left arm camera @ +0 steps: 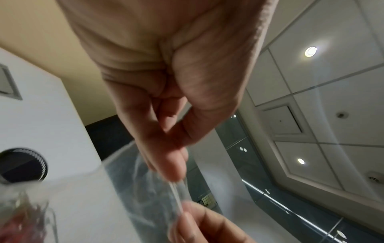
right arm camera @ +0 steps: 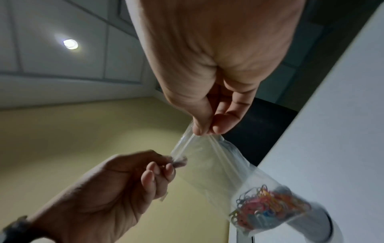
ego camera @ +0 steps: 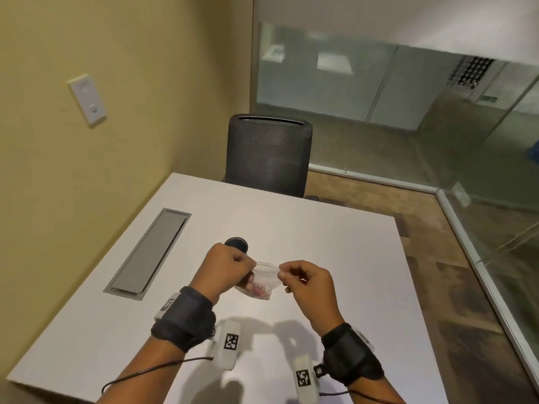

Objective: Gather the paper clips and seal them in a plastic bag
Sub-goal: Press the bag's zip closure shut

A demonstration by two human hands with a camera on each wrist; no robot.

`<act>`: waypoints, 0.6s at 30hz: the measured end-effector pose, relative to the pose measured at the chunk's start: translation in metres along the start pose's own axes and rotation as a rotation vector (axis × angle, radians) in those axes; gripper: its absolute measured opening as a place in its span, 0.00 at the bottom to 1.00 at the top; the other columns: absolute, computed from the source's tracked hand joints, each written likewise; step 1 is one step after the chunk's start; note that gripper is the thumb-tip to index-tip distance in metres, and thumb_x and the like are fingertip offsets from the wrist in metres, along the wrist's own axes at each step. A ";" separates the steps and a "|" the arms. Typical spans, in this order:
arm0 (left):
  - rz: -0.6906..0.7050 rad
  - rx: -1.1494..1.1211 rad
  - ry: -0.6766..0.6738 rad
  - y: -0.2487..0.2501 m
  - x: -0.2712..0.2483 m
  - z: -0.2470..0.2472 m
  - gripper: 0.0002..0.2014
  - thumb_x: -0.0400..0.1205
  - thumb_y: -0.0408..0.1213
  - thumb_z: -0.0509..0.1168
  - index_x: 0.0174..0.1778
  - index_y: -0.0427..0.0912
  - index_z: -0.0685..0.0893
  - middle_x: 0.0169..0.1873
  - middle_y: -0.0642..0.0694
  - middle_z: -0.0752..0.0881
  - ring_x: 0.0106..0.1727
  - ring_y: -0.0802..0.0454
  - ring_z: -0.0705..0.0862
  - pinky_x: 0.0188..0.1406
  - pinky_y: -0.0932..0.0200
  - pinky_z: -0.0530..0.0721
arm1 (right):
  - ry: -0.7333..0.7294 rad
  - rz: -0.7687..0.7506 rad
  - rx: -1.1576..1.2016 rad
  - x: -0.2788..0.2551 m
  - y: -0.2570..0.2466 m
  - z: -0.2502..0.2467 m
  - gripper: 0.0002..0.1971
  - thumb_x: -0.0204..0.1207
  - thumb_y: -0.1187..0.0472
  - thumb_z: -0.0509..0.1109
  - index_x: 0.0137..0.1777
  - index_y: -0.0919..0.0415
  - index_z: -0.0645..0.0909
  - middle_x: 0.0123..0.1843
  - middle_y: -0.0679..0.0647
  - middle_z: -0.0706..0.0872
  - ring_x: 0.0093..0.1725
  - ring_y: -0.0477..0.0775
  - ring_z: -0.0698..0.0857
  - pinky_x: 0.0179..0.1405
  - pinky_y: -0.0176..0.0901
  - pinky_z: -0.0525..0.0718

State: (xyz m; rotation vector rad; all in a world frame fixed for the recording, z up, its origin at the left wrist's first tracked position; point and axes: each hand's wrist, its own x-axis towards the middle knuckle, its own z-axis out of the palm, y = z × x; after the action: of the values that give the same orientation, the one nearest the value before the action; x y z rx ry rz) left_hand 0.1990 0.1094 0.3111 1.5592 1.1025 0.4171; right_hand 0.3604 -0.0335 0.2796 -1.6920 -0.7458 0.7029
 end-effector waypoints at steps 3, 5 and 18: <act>0.071 0.020 -0.113 0.014 -0.007 -0.014 0.06 0.82 0.35 0.81 0.49 0.35 0.98 0.40 0.36 0.98 0.40 0.40 0.98 0.51 0.46 0.98 | 0.007 -0.094 -0.103 0.006 -0.010 -0.007 0.07 0.81 0.69 0.80 0.52 0.57 0.95 0.46 0.49 0.96 0.44 0.47 0.93 0.48 0.44 0.94; 0.119 0.054 -0.149 0.018 -0.009 -0.018 0.09 0.80 0.33 0.83 0.55 0.35 0.97 0.44 0.36 0.97 0.40 0.42 0.99 0.47 0.54 0.98 | 0.015 -0.166 -0.179 0.009 -0.019 -0.012 0.07 0.81 0.69 0.80 0.53 0.56 0.95 0.48 0.46 0.96 0.48 0.47 0.93 0.52 0.44 0.94; 0.605 0.022 0.043 0.052 -0.001 -0.023 0.03 0.78 0.37 0.84 0.44 0.50 0.98 0.45 0.52 0.95 0.48 0.57 0.89 0.47 0.66 0.83 | 0.023 -0.455 -0.343 0.017 -0.092 -0.051 0.02 0.83 0.63 0.79 0.50 0.56 0.91 0.46 0.44 0.92 0.48 0.44 0.88 0.43 0.29 0.87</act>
State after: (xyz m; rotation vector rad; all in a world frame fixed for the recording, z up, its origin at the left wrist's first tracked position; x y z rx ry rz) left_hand 0.2032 0.1246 0.3653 1.8986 0.6468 0.8458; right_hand 0.3987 -0.0323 0.3785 -1.7383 -1.2382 0.2448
